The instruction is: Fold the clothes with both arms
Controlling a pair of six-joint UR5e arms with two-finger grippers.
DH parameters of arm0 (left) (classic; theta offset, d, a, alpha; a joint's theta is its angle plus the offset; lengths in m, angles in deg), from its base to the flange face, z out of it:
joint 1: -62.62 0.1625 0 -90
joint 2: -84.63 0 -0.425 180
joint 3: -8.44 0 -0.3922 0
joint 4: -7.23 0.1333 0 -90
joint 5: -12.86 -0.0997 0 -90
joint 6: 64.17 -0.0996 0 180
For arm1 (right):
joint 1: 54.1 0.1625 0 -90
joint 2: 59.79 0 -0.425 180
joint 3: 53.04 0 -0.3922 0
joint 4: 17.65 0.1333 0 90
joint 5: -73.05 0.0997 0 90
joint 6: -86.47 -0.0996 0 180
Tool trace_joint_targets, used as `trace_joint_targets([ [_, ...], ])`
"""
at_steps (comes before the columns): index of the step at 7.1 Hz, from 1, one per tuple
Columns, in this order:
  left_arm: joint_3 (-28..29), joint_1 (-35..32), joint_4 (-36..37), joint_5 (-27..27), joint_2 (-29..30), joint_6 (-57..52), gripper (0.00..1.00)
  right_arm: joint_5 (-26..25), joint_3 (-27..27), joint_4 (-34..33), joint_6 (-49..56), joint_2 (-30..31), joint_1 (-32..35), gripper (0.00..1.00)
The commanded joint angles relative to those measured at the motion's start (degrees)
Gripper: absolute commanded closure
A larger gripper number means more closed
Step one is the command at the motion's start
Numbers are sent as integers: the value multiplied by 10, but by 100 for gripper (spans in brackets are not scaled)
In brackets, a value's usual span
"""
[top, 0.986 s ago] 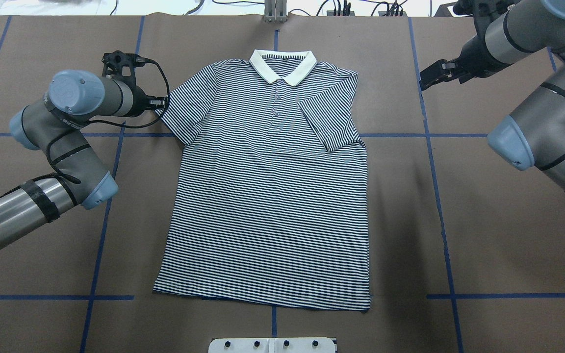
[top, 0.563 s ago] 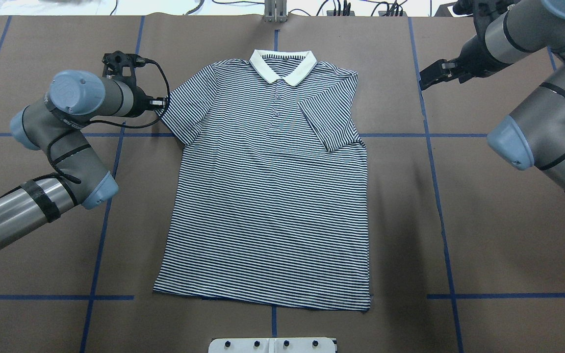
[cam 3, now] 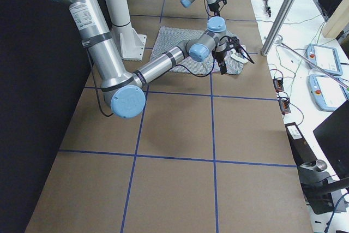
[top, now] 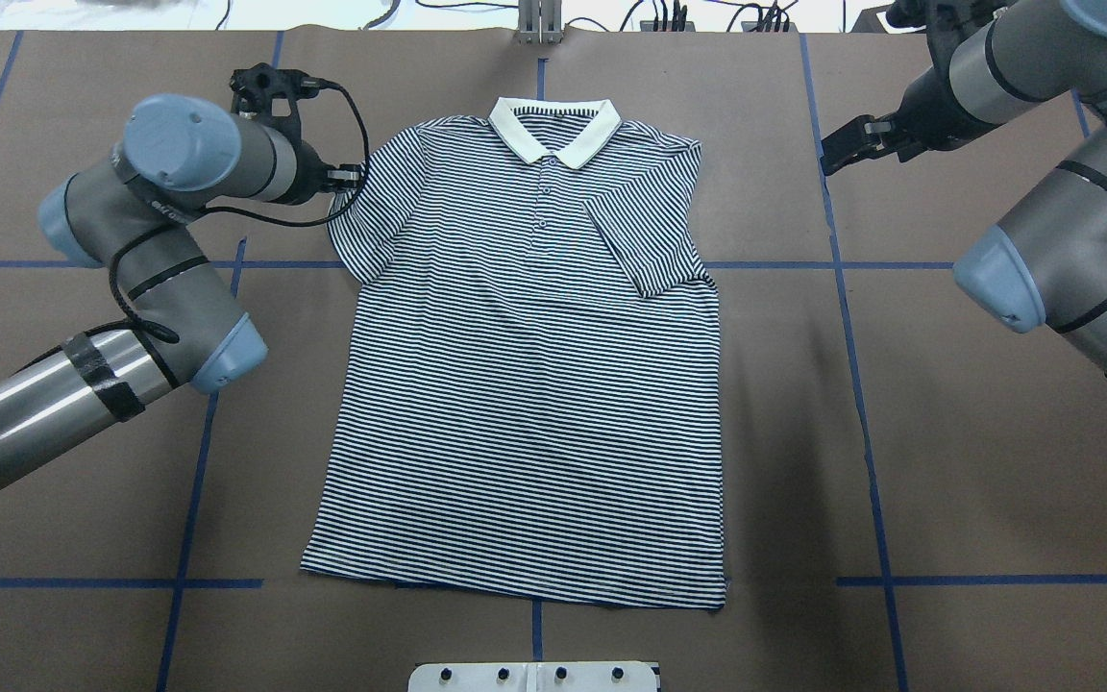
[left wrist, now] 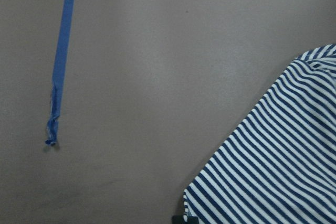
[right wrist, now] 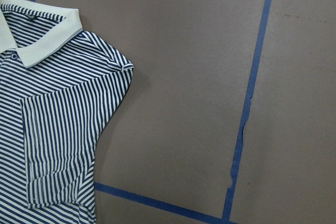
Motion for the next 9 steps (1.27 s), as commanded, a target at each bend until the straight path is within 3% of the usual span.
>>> trace_joint_targets([
  [1,-16,25,122,-1,82,79,100,0,0,0,0,0,0,0],
  [2,-10,41,139,-4,104,102,100,0,0,0,-1,0,0,0],
  [3,37,50,139,-6,137,123,100,0,0,0,0,0,0,0],
  [4,78,51,137,-6,163,117,60,-2,0,0,-1,-1,0,0],
  [5,78,53,130,-5,160,83,1,-11,0,0,-1,-4,-3,0],
  [7,7,54,139,6,138,73,0,-14,5,1,-33,-6,-32,0],
  [9,-153,55,142,29,19,51,0,-83,75,-5,-200,15,-114,0],
])
